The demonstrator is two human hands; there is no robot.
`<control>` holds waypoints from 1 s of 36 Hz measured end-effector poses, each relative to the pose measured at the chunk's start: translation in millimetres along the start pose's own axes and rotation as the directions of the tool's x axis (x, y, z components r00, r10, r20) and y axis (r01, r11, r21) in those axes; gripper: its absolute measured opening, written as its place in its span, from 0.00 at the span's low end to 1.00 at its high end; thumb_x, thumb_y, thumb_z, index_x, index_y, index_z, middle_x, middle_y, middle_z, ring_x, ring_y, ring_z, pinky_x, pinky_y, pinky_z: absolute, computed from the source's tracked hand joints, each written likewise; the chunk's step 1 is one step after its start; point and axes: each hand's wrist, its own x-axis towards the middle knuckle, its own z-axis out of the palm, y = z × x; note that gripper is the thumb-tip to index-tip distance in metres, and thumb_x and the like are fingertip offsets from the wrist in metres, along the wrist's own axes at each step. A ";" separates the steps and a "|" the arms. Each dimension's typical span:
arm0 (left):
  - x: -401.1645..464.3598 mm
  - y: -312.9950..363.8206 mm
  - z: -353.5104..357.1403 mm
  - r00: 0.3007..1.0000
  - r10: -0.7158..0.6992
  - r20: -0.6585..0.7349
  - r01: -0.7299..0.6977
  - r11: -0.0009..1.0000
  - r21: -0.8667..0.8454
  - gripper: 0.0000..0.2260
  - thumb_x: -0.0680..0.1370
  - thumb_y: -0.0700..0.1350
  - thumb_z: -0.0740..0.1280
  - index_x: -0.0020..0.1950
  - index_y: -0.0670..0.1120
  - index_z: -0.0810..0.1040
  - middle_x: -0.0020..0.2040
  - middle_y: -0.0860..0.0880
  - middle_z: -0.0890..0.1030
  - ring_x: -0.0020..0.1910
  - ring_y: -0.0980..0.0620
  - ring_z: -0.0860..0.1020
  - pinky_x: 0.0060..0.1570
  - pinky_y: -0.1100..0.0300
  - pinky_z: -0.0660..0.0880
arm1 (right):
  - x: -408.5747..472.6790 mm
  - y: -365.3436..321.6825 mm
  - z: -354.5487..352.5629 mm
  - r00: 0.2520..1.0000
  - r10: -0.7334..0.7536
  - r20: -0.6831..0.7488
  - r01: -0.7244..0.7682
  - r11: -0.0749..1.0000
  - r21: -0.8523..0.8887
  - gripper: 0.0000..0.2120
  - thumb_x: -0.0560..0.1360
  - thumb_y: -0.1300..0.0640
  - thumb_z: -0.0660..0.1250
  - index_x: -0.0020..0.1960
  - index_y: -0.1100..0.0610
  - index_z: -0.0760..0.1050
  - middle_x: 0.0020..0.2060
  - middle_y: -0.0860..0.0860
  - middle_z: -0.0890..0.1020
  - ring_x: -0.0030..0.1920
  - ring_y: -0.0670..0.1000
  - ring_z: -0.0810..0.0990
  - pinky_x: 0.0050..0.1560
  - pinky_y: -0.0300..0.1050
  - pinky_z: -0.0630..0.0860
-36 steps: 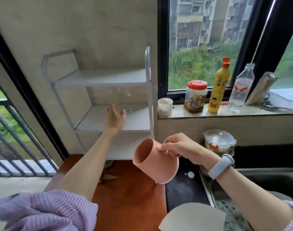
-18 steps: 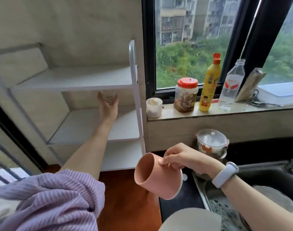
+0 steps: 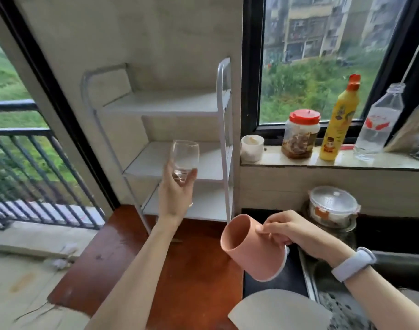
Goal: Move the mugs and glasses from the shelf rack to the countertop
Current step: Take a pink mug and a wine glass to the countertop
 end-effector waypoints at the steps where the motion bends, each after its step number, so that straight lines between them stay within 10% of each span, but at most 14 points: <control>1: -18.2 1.3 -4.4 1.000 -0.026 0.015 0.026 1.000 0.012 0.33 0.70 0.62 0.66 0.69 0.47 0.64 0.48 0.55 0.79 0.43 0.64 0.78 0.43 0.73 0.75 | -4.7 4.7 0.0 1.000 0.004 -0.008 -0.004 1.000 0.014 0.09 0.70 0.56 0.70 0.32 0.58 0.78 0.21 0.46 0.69 0.25 0.46 0.64 0.27 0.35 0.59; 4: -71.0 1.7 -9.9 0.991 -0.096 0.093 0.094 0.995 0.027 0.25 0.70 0.65 0.64 0.65 0.63 0.62 0.51 0.52 0.79 0.41 0.51 0.80 0.42 0.54 0.81 | -23.7 22.7 -0.7 0.998 0.010 -0.060 -0.005 0.996 0.086 0.10 0.70 0.58 0.70 0.31 0.58 0.78 0.18 0.44 0.68 0.22 0.44 0.63 0.25 0.34 0.60; 9: -139.9 4.2 6.0 0.961 -0.209 0.181 0.211 0.977 0.005 0.32 0.69 0.65 0.63 0.70 0.57 0.59 0.49 0.46 0.79 0.34 0.54 0.79 0.35 0.63 0.77 | -72.6 65.7 -1.7 0.984 0.060 -0.169 -0.024 0.977 0.210 0.12 0.72 0.56 0.68 0.33 0.60 0.74 0.18 0.43 0.67 0.22 0.43 0.62 0.25 0.34 0.60; 16: -204.0 34.0 58.0 0.910 -0.163 0.381 0.202 0.977 -0.063 0.25 0.73 0.58 0.65 0.67 0.57 0.64 0.45 0.61 0.78 0.39 0.66 0.79 0.35 0.73 0.75 | -166.2 122.7 -6.8 0.915 0.147 -0.375 0.003 0.929 0.371 0.14 0.75 0.56 0.63 0.33 0.60 0.68 0.19 0.46 0.64 0.24 0.47 0.62 0.27 0.39 0.59; 19: -228.9 55.5 82.1 0.860 -0.135 0.492 0.199 0.977 -0.080 0.25 0.74 0.56 0.65 0.69 0.54 0.64 0.42 0.60 0.77 0.40 0.59 0.80 0.38 0.63 0.79 | -212.0 142.4 -6.0 0.855 0.196 -0.480 0.053 0.888 0.457 0.20 0.75 0.56 0.63 0.25 0.53 0.66 0.20 0.47 0.64 0.24 0.46 0.62 0.25 0.36 0.62; 29: -346.7 155.9 177.2 0.612 0.039 0.790 0.145 0.976 -0.161 0.28 0.72 0.58 0.65 0.69 0.51 0.63 0.44 0.45 0.81 0.42 0.48 0.80 0.46 0.50 0.79 | -393.9 204.9 -16.2 0.463 0.416 -0.783 0.223 0.800 0.557 0.16 0.74 0.55 0.65 0.29 0.57 0.70 0.18 0.49 0.64 0.26 0.51 0.63 0.30 0.44 0.60; 36: -475.0 246.0 263.9 0.395 0.230 0.889 0.134 0.943 -0.304 0.25 0.73 0.55 0.67 0.67 0.52 0.65 0.40 0.55 0.79 0.36 0.62 0.78 0.39 0.68 0.73 | -548.2 256.7 -36.5 0.153 0.496 -0.855 0.333 0.789 0.517 0.15 0.74 0.55 0.66 0.31 0.58 0.71 0.18 0.48 0.65 0.25 0.51 0.65 0.30 0.43 0.62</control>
